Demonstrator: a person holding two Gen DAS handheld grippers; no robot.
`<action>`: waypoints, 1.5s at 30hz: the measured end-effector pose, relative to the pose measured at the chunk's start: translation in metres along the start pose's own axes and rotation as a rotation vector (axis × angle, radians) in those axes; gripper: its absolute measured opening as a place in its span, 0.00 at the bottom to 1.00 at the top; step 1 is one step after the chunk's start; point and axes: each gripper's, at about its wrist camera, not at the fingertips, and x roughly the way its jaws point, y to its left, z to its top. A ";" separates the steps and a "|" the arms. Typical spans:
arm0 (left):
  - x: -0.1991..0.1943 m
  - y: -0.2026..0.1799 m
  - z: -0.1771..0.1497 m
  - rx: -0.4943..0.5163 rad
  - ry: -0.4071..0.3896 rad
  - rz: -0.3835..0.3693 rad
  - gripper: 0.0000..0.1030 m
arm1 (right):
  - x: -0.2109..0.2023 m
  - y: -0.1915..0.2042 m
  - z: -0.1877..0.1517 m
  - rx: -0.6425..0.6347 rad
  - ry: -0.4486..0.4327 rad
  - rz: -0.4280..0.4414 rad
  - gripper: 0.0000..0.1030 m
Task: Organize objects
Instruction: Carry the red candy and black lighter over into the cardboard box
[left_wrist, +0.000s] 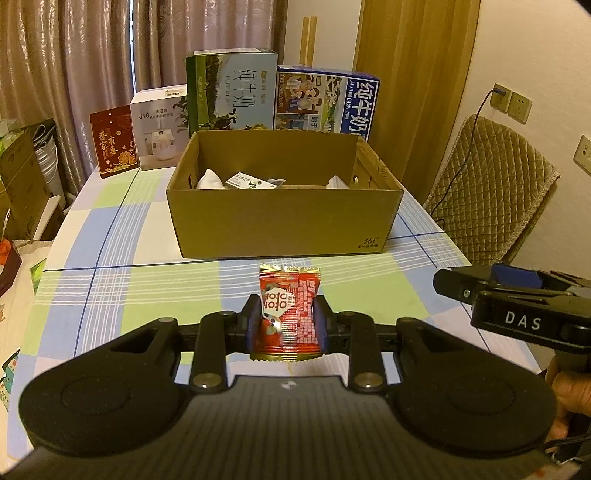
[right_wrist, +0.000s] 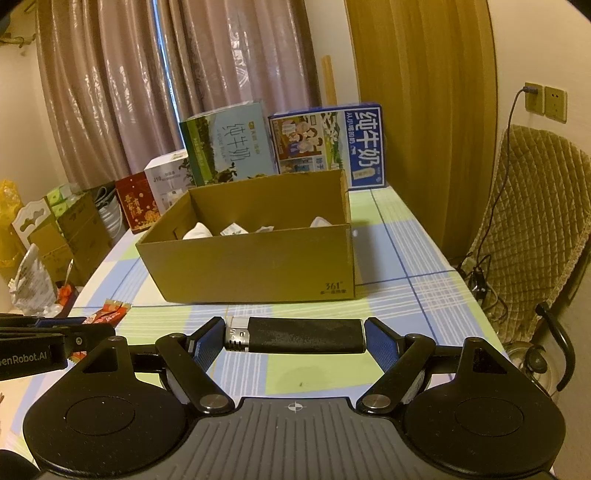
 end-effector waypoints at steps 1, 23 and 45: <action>0.000 0.000 0.000 0.000 0.000 0.000 0.24 | 0.000 0.000 0.000 -0.001 0.000 0.000 0.76; 0.035 0.012 0.048 0.034 -0.022 -0.003 0.24 | 0.039 -0.007 0.076 -0.070 -0.027 0.013 0.76; 0.118 0.061 0.162 0.054 0.005 -0.051 0.24 | 0.139 0.006 0.177 -0.144 0.057 0.063 0.76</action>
